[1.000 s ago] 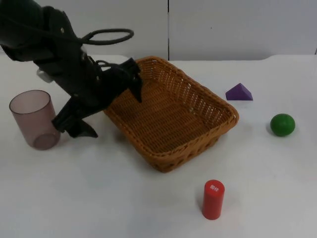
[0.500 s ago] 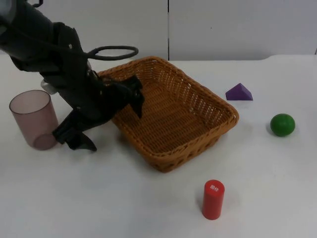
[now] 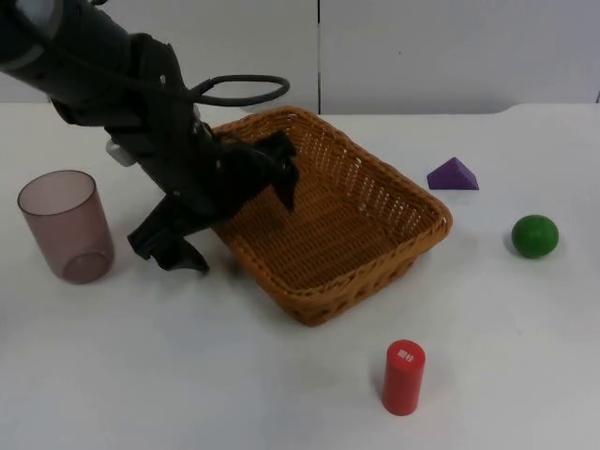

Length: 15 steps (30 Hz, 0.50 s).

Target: Pick up the basket with the left hand and place the triangular block into the basket with the right hand.

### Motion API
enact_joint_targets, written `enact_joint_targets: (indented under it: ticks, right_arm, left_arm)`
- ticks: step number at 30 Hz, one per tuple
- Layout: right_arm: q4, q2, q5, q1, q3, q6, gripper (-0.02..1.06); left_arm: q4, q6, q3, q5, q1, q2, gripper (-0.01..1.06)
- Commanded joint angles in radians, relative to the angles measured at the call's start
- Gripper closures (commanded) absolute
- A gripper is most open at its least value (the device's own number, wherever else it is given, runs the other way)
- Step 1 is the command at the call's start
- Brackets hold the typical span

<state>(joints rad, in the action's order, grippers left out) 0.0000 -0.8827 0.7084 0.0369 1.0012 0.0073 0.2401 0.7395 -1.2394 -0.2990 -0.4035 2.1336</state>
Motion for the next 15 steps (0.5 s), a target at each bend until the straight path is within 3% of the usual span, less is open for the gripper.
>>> enact_joint_targets:
  ticks: [1,6,7,9,10,11,15]
  right_arm:
    - [0.0,0.003,-0.009,-0.003,0.007,-0.001,-0.01]
    - [-0.023,0.003,-0.009,-0.003,0.007,-0.001,-0.01]
    - [-0.025,0.003,-0.009,-0.003,0.007,-0.001,-0.01]
    - [-0.028,0.003,-0.009,-0.003,0.007,-0.001,-0.01]
    - [-0.028,0.003,-0.009,-0.003,0.007,-0.001,-0.01]
    - [-0.028,0.003,-0.009,-0.003,0.007,-0.001,-0.01]
    - [-0.044,0.003,-0.018,-0.003,0.007,-0.001,-0.01]
  left_arm:
    - [0.036,0.01,-0.004,-0.003,-0.002,0.012,0.0]
    - [0.038,0.01,-0.004,-0.003,-0.004,0.028,0.06]
    - [0.038,0.008,-0.004,-0.005,-0.004,0.028,0.12]
    - [0.038,0.006,-0.004,-0.001,-0.004,0.029,0.29]
    - [0.038,0.006,-0.004,-0.001,-0.004,0.029,0.46]
    - [0.038,0.006,-0.004,-0.001,-0.004,0.029,0.46]
    - [0.055,0.006,-0.004,-0.012,-0.004,0.029,0.89]
